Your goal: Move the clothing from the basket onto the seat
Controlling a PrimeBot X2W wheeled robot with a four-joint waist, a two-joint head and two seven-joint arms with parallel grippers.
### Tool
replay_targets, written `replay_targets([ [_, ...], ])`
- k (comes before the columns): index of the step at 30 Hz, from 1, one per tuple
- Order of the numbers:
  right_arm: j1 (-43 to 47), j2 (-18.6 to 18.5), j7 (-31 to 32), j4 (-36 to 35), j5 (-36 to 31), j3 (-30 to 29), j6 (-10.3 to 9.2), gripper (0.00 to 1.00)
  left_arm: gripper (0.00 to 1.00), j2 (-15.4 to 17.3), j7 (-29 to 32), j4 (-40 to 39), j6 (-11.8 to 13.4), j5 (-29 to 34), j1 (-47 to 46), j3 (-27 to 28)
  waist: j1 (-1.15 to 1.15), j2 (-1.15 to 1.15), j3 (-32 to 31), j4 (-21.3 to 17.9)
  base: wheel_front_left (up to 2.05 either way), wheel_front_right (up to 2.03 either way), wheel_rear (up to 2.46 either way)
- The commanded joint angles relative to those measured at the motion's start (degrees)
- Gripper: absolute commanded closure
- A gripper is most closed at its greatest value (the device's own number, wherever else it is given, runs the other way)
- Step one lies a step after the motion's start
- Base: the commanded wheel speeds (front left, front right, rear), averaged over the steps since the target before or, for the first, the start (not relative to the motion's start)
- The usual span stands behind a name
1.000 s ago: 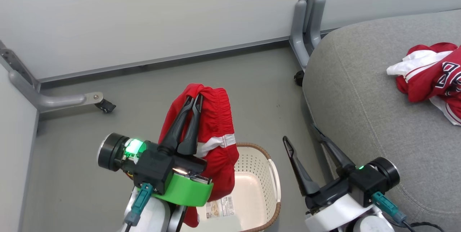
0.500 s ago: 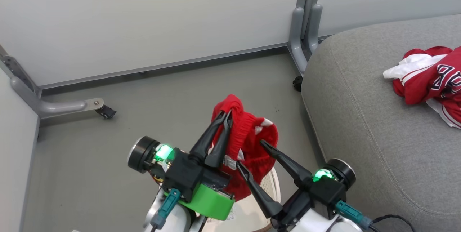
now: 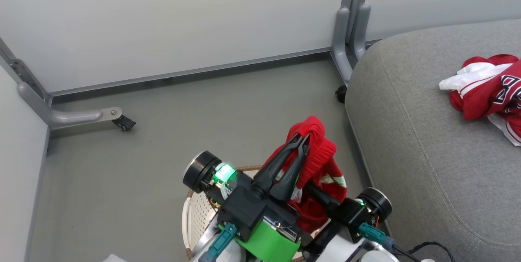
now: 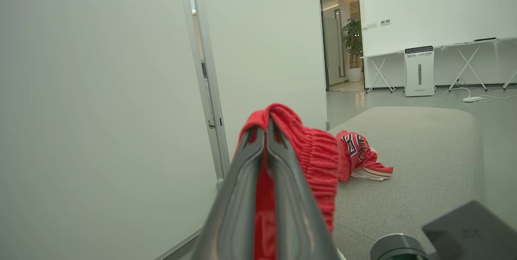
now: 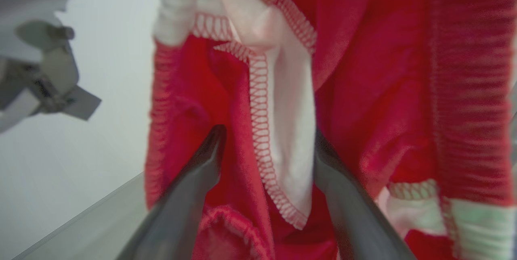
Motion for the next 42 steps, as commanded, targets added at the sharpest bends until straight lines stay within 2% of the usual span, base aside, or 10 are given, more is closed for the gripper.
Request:
replay_targets([
  [1, -0.74, 0.24, -0.14, 0.85, 0.18, -0.32, -0.06, 0.0, 1.0, -0.02, -0.04, -0.24, 0.26, -0.75, -1.16, -0.21, 0.01, 0.0, 0.01, 0.02, 0.0, 0.0, 0.0],
  [2, -0.76, 0.28, -0.14, 1.43, 0.26, -0.34, -0.06, 0.0, 1.0, -0.01, -0.04, -0.19, 0.33, -0.75, -1.21, -0.44, 0.01, 0.0, 0.01, 0.03, 0.0, 0.0, 0.0],
  [3, -1.06, 0.44, -0.14, 1.95, 0.28, -0.21, -0.06, 0.21, 1.0, -0.01, -0.04, -0.14, 0.35, -0.79, -1.31, -0.71, 0.01, 0.0, 0.02, 0.05, 0.0, 0.0, 0.0],
  [5, -1.47, 0.63, -0.14, 2.92, 0.44, 0.12, -0.06, 1.0, 1.0, -0.01, -0.04, 0.11, 0.4, -0.89, -1.39, -1.01, 0.01, 0.0, 0.09, 0.09, 0.0, 0.0, 0.0],
  [15, -0.73, 0.04, -0.14, 3.6, 1.37, -0.39, -0.06, 1.0, 1.0, -0.02, -0.04, 2.93, 0.53, -1.03, -0.74, 0.05, 0.01, 0.0, 0.42, 0.21, 0.0, 0.0, 0.0],
  [17, -0.36, -0.24, -0.14, 3.5, 1.47, -0.55, -0.06, 1.0, 0.82, -0.01, -0.04, 3.37, 0.63, -1.12, -0.57, 0.38, 0.01, 0.0, 0.42, 0.21, 0.0, 0.0, 0.0],
  [18, -0.27, -0.36, -0.14, 3.44, 1.51, -0.73, -0.06, 1.0, 0.55, -0.02, -0.04, 3.43, 0.77, -1.24, -0.49, 0.51, 0.01, 0.0, 0.42, 0.22, 0.0, 0.0, 0.0],
  [19, -0.25, -0.42, -0.14, 3.39, 1.52, -0.9, -0.06, 1.0, 0.35, -0.02, -0.04, 3.53, 0.84, -1.23, -0.39, 0.58, 0.01, 0.0, 0.42, 0.21, 0.0, 0.0, 0.0],
  [20, -0.17, -0.48, -0.14, 3.33, 1.46, -1.15, -0.06, 1.0, 0.0, -0.01, -0.04, 3.73, 0.91, -1.18, -0.26, 0.65, 0.01, 0.0, 0.42, 0.21, 0.0, 0.0, 0.0],
  [42, 0.84, -1.03, -0.13, 1.21, -0.18, -5.24, -0.06, 1.0, 0.0, 0.0, -0.04, 6.34, 0.66, 0.3, 1.87, 3.88, 0.01, 0.0, 0.42, -0.59, 0.0, 0.0, 0.0],
])
